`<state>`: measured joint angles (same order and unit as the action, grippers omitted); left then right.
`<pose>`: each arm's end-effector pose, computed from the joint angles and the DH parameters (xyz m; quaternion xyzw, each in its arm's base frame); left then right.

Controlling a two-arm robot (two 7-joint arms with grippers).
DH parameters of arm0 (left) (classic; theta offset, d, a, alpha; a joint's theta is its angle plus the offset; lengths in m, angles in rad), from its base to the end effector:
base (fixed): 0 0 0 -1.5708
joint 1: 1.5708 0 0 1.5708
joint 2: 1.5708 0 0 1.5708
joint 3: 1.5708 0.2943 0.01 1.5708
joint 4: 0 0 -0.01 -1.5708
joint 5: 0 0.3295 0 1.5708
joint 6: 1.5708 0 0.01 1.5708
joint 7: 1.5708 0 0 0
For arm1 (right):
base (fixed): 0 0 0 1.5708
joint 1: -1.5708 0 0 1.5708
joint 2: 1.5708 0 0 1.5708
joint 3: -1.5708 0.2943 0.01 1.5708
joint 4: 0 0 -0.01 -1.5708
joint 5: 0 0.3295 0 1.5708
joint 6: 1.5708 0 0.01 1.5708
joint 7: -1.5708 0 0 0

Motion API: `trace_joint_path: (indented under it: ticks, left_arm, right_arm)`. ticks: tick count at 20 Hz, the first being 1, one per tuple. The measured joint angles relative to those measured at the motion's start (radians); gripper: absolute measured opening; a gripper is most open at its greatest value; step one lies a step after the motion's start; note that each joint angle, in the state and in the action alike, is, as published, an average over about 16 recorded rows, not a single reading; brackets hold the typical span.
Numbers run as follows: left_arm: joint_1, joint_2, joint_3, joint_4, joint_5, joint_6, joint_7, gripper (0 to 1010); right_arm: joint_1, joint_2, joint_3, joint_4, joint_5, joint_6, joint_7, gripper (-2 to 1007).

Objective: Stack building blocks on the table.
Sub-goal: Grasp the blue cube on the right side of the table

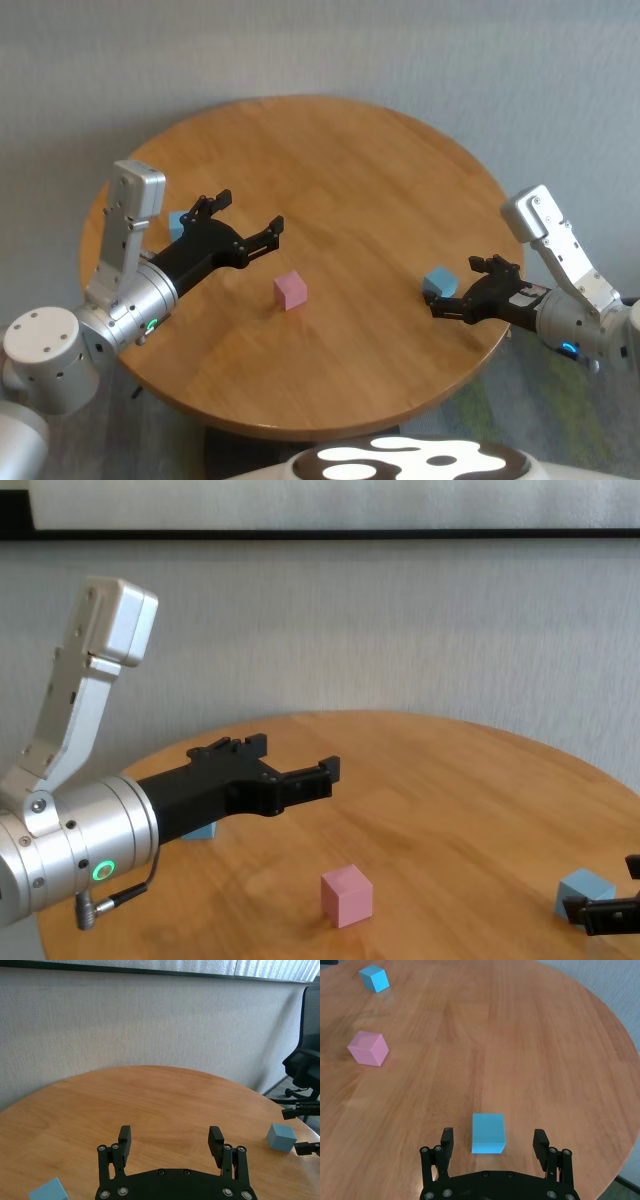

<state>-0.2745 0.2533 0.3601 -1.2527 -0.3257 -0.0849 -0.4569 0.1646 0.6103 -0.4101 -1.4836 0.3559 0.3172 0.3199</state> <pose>0.4122 -0.0096 -0.3256 0.0164 0.0168 0.4181 0.9081 0.3714 -0.0789 -0.2989 -0.2561 0.0689 -0.4593 0.8478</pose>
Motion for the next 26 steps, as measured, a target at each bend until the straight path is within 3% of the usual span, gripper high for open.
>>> trace_joint_path:
  ticks: [7, 26]
  left_arm:
    - [0.0, 0.0, 0.0, 0.0, 0.0, 0.0, 0.0, 1000]
    - [0.0, 0.0, 0.0, 0.0, 0.0, 0.0, 0.0, 1000]
  right_arm:
    - [0.009, -0.023, 0.008, 0.019, -0.003, 0.036, 0.009, 1005]
    - [0.025, -0.067, 0.019, 0.05, -0.035, 0.046, 0.03, 1005]
